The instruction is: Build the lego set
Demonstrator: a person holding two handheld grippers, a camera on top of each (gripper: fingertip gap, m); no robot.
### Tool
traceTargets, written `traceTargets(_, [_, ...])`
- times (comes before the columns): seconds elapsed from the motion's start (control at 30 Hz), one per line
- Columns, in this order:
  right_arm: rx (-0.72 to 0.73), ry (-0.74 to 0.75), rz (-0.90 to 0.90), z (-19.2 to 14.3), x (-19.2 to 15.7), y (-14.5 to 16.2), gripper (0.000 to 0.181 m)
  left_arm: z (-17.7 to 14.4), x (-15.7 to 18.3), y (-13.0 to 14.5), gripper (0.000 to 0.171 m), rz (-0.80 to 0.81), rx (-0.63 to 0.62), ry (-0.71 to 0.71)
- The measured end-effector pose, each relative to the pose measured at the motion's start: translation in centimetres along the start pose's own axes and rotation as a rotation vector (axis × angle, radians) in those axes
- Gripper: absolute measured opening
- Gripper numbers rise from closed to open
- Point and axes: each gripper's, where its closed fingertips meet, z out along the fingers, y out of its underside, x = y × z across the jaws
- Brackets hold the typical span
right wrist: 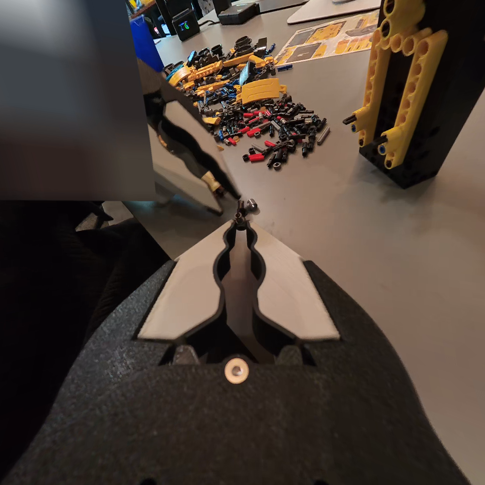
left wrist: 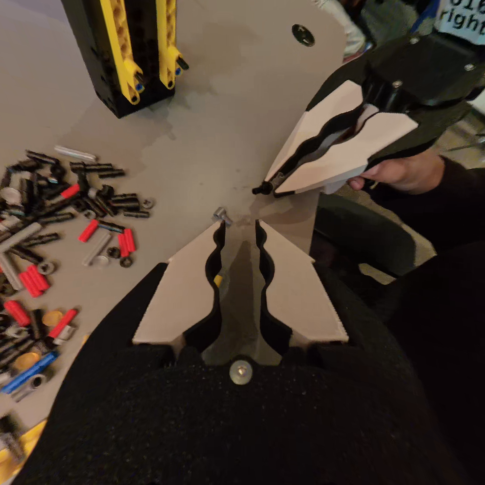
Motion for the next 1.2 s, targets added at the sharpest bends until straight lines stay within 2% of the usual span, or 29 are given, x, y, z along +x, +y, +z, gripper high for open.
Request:
traceTargets(0.13, [0.025, -0.02, 0.003, -0.3, 0.0, -0.1, 0.007, 0.1, -1.4, -0.8, 0.024, 0.089, -0.034, -0.075])
traceTargets(0.33, [0.063, -0.029, 0.008, -0.9, 0.0, -0.2, 0.007, 1.2, -0.9, -0.5, 0.027, 0.162, -0.111, -0.031])
traceTargets(0.5, [0.094, -0.045, 0.021, -1.3, 0.2, -0.4, 0.007, 0.8, 0.1, 1.0, 0.027, 0.135, -0.166, -0.02])
traceTargets(0.6, [0.113, -0.06, 0.033, -1.4, 0.3, -0.6, 0.007, -0.1, 2.2, 2.0, 0.026, 0.084, -0.2, 0.086])
traceTargets(0.67, [0.121, -0.068, 0.038, -1.4, 0.4, -0.7, 0.007, -0.5, 3.2, 2.0, 0.026, 0.058, -0.184, 0.139])
traceTargets(0.73, [0.121, -0.067, 0.036, -1.5, 0.5, -0.8, 0.007, -0.7, 2.5, 1.6, 0.026, 0.051, -0.155, 0.113])
traceTargets(0.87, [0.103, -0.053, 0.021, -1.4, 0.5, -0.6, 0.007, -0.4, 0.6, 0.5, 0.026, 0.097, -0.122, 0.054])
traceTargets(1.0, [0.02, 0.024, -0.057, -1.1, 0.6, 0.3, 0.007, 0.6, -0.1, 0.5, 0.027, 0.148, -0.157, 0.026])
traceTargets(1.1, [-0.024, 0.011, -0.078, -0.9, -0.2, 0.8, 0.007, 0.9, 0.1, 0.8, 0.027, 0.188, -0.167, 0.012])
traceTargets(1.2, [-0.039, 0.001, -0.062, -1.0, -0.4, 1.0, 0.007, 0.8, 1.5, 1.4, 0.026, 0.16, -0.191, 0.062])
